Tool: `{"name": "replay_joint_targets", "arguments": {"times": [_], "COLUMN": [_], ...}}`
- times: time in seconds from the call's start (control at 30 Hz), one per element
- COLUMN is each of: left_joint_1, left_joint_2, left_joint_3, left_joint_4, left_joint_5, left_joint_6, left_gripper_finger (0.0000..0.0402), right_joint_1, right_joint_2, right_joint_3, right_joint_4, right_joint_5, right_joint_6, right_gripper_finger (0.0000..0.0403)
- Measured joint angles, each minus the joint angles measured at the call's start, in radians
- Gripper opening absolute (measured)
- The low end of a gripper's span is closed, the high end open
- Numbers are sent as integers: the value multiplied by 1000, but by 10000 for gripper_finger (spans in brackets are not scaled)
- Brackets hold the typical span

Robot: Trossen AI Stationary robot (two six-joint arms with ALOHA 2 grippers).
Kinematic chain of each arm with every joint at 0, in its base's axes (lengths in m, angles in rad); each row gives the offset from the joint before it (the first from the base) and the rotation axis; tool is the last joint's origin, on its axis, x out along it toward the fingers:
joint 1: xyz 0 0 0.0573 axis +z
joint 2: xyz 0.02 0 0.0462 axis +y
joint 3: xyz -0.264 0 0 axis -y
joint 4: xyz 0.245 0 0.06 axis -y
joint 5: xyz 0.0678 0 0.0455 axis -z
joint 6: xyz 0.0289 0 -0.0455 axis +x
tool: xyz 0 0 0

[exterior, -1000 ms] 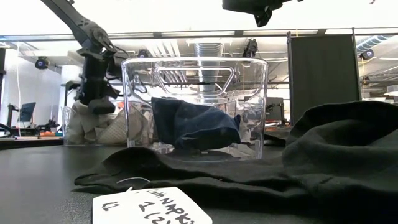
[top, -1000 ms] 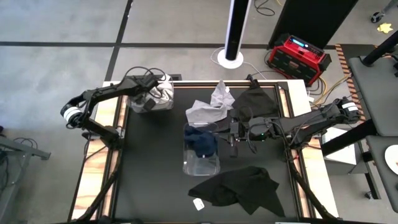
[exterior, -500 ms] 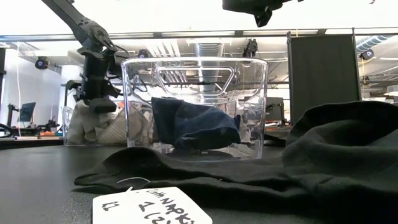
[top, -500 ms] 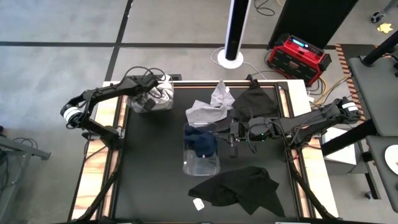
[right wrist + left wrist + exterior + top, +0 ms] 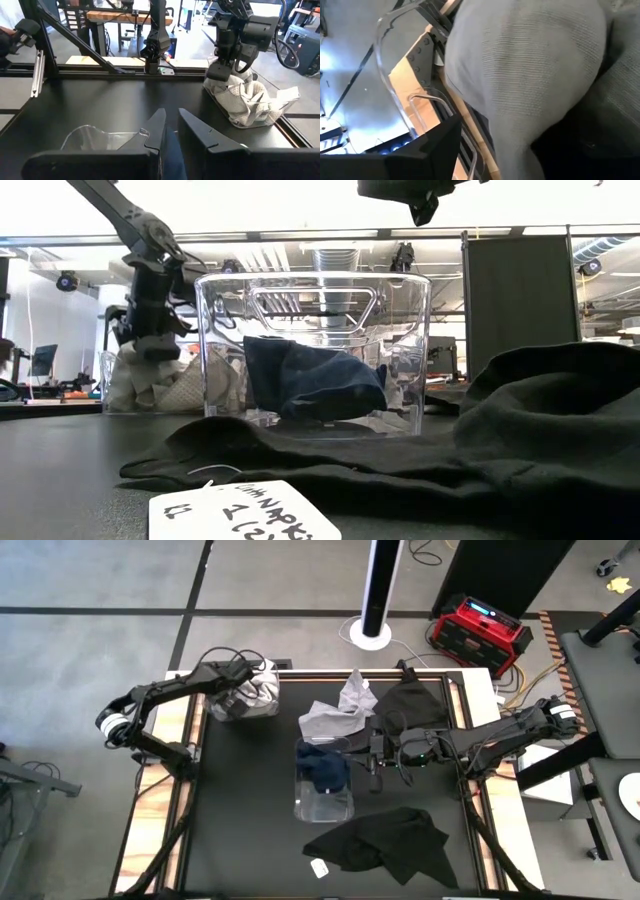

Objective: Sort towels by color in basket
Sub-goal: Put the bottom gray towel into the top transparent bin, then put the top black towel into the bottom transparent bin

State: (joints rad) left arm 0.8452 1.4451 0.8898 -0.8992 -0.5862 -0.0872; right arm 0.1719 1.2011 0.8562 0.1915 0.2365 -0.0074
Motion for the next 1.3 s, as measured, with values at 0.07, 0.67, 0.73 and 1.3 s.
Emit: {"name": "replay_joint_targets", "arguments": {"times": [0.07,0.67,0.73,1.3], "left_joint_1": [0,0,0,0], "left_joint_2": [-6,-36,-36,-34], "left_joint_3": [0,118,153,222], "left_joint_4": [0,-129,-142,-149], "left_joint_5": [-4,-7,-7,75], "left_joint_6": [0,-4,0,-1], "left_gripper_finger": [219,220,220,18], "right_joint_1": [0,0,0,0], "right_joint_2": [0,0,0,12], "right_joint_3": [0,0,0,0], "right_joint_4": [0,1,1,-11], "right_joint_5": [0,0,0,0], "right_joint_6": [0,-3,-3,-2], "right_gripper_finger": [38,38,38,38]}}
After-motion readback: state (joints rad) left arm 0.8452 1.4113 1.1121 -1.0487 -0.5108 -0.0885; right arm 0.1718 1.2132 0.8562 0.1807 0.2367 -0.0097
